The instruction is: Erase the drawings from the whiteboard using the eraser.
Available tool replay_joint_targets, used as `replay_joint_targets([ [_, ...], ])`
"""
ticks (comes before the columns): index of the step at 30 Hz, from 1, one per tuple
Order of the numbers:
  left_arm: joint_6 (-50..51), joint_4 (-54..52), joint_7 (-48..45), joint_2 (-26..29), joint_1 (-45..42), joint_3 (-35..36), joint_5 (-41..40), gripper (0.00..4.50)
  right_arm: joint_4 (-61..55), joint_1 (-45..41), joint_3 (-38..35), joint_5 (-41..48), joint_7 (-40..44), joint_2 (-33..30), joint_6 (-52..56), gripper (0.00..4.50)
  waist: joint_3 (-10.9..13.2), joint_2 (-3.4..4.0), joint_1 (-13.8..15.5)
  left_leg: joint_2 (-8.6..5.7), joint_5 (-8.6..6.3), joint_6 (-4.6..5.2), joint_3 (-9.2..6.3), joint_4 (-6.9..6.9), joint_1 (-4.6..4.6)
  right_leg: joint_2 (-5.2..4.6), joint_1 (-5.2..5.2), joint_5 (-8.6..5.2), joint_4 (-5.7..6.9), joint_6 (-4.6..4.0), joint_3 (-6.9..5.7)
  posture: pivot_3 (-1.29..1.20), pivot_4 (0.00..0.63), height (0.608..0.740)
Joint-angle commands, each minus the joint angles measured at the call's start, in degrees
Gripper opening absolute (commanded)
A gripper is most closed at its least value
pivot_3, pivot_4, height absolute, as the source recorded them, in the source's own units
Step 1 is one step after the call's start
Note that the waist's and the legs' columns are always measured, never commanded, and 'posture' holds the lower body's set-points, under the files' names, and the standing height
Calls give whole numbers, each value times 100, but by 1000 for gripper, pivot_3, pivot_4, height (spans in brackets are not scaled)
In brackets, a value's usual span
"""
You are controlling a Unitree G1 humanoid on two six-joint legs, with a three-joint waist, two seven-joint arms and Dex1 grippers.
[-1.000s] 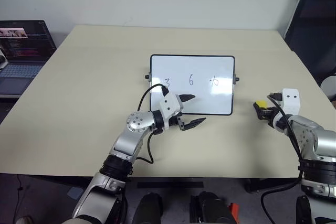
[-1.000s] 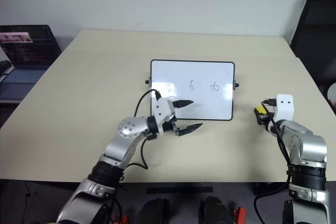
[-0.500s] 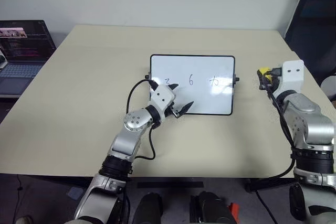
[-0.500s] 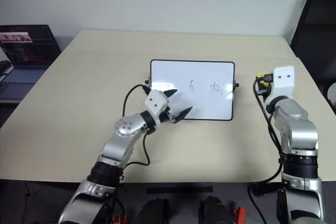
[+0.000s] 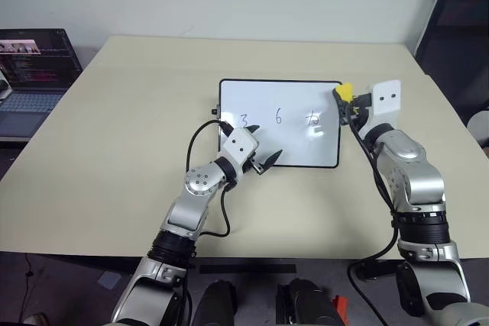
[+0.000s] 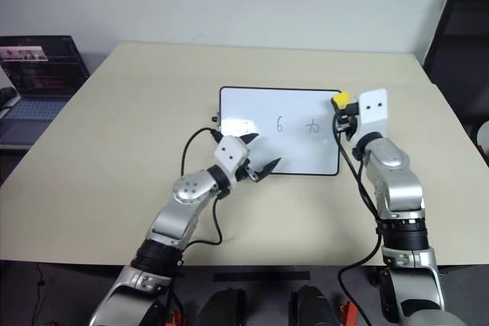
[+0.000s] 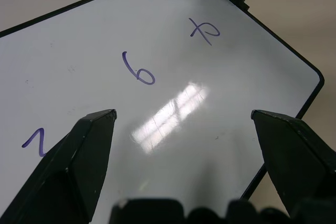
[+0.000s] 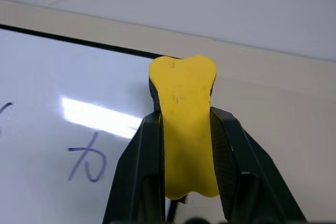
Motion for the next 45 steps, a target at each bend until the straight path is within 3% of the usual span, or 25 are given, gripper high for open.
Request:
replay_joint_targets([
  [1,-111,-253,-24,3,-50,-31,22,4500,-73,-143,82,-63,118,3,-238,869,0,0,0,0,0,0,0,0,0,0,0,0,0,0,0,0,150,740],
  [19,36,-467,43,116,82,45,47,4500,620,-503,565,-342,366,334,-510,869,1,2,-9,1,0,0,-3,0,1,0,-2,0,2,-1,1,0,150,740],
  [35,131,-682,78,102,167,56,13,4500,1320,-928,630,-975,343,-186,-1046,869,1,2,-2,0,0,0,-3,1,1,-3,-3,0,5,-1,1,0,150,740],
  [45,117,-598,92,103,49,110,0,4500,1272,-534,1078,-1358,804,-518,-1314,869,1,1,-3,0,0,0,-1,0,1,-2,-2,0,4,-1,1,0,150,740],
])
